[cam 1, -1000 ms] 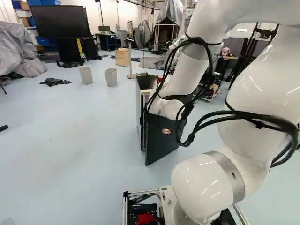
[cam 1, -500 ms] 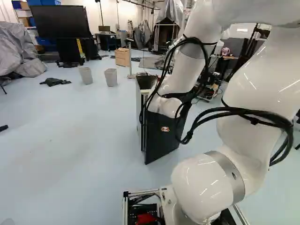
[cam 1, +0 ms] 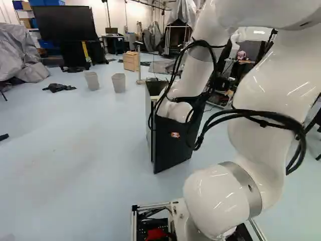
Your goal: Grab a drink from the fridge
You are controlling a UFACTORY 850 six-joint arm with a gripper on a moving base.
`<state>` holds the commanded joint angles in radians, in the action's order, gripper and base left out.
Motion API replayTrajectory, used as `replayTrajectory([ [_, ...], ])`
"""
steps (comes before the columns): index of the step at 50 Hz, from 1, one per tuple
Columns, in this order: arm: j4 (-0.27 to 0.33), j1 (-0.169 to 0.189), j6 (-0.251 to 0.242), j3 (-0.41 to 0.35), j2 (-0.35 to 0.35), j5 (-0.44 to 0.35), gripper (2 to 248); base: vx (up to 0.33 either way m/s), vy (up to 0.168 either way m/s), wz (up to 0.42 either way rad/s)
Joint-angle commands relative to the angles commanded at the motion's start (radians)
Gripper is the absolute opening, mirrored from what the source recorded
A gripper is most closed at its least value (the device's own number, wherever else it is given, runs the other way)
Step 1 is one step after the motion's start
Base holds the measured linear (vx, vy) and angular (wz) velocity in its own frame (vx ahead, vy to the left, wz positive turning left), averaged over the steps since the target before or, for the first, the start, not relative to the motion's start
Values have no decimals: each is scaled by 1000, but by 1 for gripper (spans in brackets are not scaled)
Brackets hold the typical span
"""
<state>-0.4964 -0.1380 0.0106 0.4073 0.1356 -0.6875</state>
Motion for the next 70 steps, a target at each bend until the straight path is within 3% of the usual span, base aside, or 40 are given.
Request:
replayTrajectory([
  [70, 0, 16, 0, 182, 154, 0, 247, 0, 0, 0],
])
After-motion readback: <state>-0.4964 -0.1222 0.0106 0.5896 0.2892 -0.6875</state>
